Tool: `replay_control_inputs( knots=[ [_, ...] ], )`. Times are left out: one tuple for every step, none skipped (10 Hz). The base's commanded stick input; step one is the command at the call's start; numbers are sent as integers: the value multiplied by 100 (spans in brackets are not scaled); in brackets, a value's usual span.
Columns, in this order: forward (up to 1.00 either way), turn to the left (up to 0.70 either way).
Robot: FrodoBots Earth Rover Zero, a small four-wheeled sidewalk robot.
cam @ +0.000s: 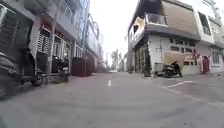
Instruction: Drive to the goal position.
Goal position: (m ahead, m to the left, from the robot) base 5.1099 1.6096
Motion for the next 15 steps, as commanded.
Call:
replay_control_inputs(
  knots=[
    [100,0],
    [100,0],
    [100,0],
    [100,0],
    [100,0],
    [100,0],
    [100,0],
    [100,0],
    [100,0],
    [100,0],
    [100,0],
    [100,0],
    [100,0],
    [100,0],
    [100,-9]
  ],
)
